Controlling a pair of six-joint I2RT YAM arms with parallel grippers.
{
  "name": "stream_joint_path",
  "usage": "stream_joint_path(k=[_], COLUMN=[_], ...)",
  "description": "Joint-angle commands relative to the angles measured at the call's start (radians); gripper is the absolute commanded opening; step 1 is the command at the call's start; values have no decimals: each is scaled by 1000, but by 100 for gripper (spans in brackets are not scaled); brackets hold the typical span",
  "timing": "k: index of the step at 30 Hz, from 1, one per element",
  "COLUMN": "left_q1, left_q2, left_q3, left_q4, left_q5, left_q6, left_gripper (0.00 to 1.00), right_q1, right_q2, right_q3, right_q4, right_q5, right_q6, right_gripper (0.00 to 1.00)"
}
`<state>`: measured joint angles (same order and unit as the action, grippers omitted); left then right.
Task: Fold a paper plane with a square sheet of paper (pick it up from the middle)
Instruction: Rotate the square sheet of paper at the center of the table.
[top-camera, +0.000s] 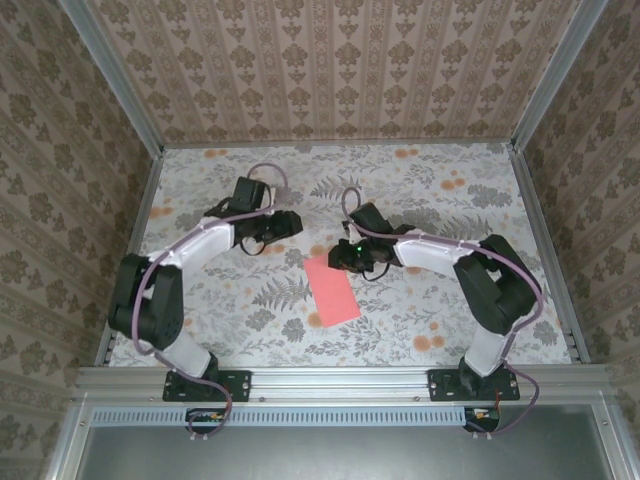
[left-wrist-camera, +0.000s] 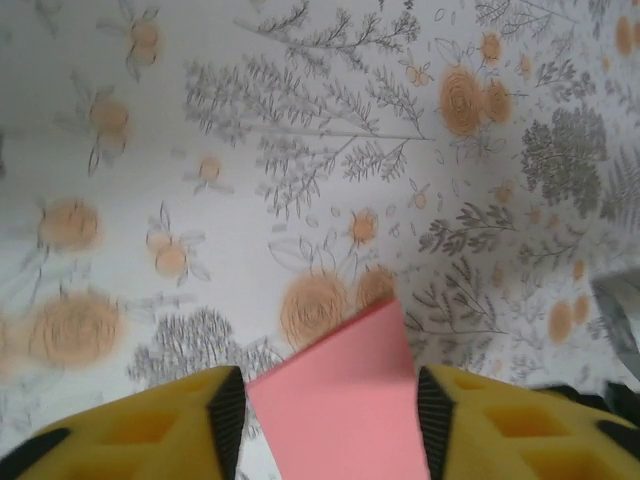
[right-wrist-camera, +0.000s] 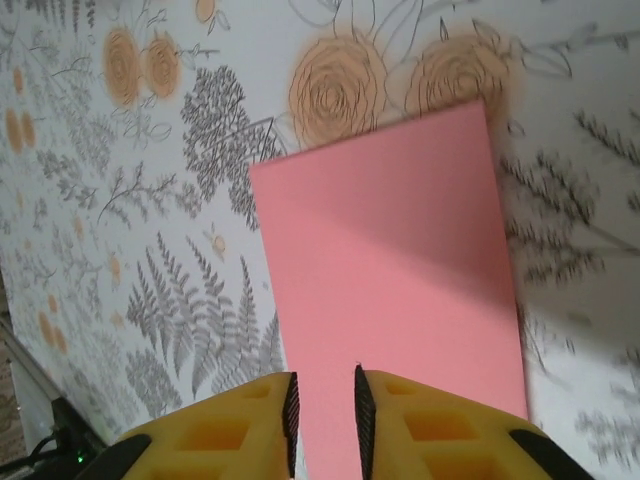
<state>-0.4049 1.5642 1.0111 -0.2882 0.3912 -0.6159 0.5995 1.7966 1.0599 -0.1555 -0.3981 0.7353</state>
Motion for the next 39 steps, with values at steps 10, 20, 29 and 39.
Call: stream_joint_path(k=[10,20,29,39], left_q1=[-136,-372,-394,-399], left_q2=[-129,-100,-69,4], left_q3=[-216,-282,-288,-249], left_q4=[37,127,87,79], left_q5=[-9,-98,-127,-76], left_q6=[-239,-570,-598,-556], left_gripper=[67,65,65,56], right_q1=[-66,-121,-145,-153], right_q2=[163,141,149,143], right_q3=[38,-140,-161,-166], right_q4=[98,254,258,253], right_q5=[111,130,108,90], right_q6=[106,245,236,210], right_gripper=[27,27,27,27])
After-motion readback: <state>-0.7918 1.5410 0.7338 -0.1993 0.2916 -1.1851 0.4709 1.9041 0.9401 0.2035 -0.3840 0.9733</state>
